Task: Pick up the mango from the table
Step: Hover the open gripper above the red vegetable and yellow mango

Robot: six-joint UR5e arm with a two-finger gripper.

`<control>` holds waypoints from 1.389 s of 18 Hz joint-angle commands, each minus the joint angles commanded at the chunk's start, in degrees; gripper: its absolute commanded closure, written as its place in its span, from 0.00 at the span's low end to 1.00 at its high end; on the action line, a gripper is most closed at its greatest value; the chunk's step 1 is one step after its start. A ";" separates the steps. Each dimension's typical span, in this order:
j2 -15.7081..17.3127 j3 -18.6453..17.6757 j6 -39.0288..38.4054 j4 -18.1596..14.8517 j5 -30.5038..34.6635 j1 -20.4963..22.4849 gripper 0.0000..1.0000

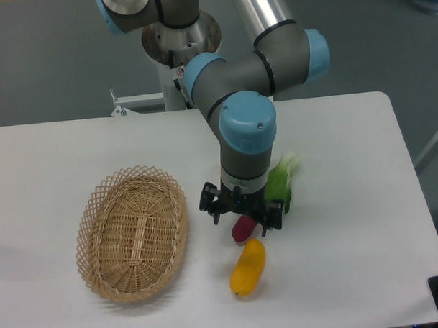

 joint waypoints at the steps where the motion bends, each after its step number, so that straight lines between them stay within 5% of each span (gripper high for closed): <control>1: -0.09 -0.26 0.70 0.00 0.35 0.00 0.00; 20: 1.06 -0.79 0.36 1.05 -3.08 1.76 0.00; 25: 0.26 -3.07 1.23 7.20 -3.51 2.11 0.00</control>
